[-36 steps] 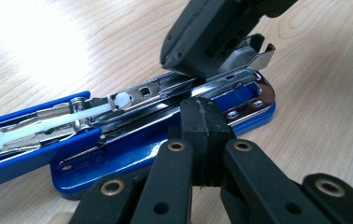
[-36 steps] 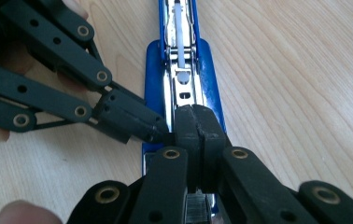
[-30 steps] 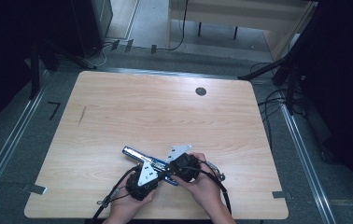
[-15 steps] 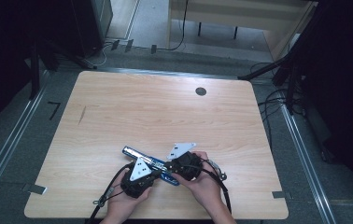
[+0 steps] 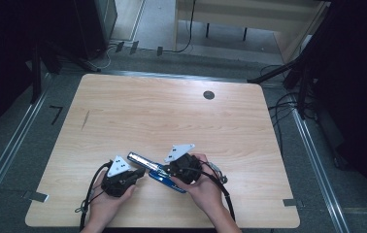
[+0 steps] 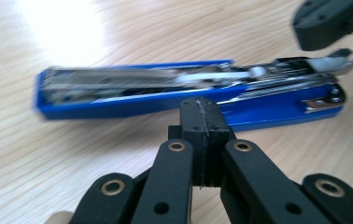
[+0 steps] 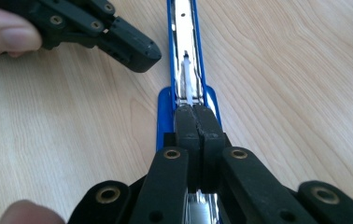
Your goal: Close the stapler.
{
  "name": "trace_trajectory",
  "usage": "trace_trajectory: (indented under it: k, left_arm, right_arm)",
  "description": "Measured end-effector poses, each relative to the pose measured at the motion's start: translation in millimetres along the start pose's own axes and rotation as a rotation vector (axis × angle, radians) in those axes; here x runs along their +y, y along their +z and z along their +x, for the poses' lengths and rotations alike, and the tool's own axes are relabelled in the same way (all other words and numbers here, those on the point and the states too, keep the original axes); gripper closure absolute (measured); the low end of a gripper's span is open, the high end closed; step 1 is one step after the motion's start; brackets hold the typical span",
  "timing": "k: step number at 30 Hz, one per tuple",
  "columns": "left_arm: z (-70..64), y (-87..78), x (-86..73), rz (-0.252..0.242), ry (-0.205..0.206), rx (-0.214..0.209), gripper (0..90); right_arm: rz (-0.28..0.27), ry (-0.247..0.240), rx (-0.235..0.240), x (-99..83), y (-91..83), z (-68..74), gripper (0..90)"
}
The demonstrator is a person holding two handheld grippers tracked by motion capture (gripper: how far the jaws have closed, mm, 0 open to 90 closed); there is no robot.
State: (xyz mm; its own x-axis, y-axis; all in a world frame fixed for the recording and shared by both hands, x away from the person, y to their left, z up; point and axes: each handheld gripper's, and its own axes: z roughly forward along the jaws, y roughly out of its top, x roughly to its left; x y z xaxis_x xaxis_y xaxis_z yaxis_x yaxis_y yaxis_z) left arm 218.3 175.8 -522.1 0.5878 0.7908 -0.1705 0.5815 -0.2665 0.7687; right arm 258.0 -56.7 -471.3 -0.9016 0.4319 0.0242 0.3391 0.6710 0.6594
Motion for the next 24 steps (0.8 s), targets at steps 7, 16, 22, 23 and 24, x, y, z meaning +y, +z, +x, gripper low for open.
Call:
trace_trajectory:
  k: [7, 16, 22, 23, 24]
  left_arm:
    - [13.3, 0.3, -2.2, 0.009, -0.032, 0.045, 90.0]
    - [10.6, 7.4, -1.4, 0.049, -0.002, 0.095, 90.0]
    - [9.2, 12.1, 0.5, 0.066, -0.001, 0.118, 90.0]
    - [9.2, 12.7, 0.8, 0.064, -0.003, 0.118, 90.0]
    - [9.4, 13.1, 0.9, 0.063, -0.008, 0.119, 90.0]
  right_arm:
    - [0.02, -0.013, 0.013, 15.7, 16.2, 1.5, 90.0]
    - [0.04, -0.014, 0.009, 26.3, 36.8, -3.8, 90.0]
    - [0.045, -0.022, 0.012, 31.4, 42.6, -4.2, 90.0]
    - [0.041, -0.027, 0.011, 32.3, 43.2, -4.6, 90.0]
    - [0.042, -0.022, 0.01, 33.7, 43.6, -4.7, 90.0]
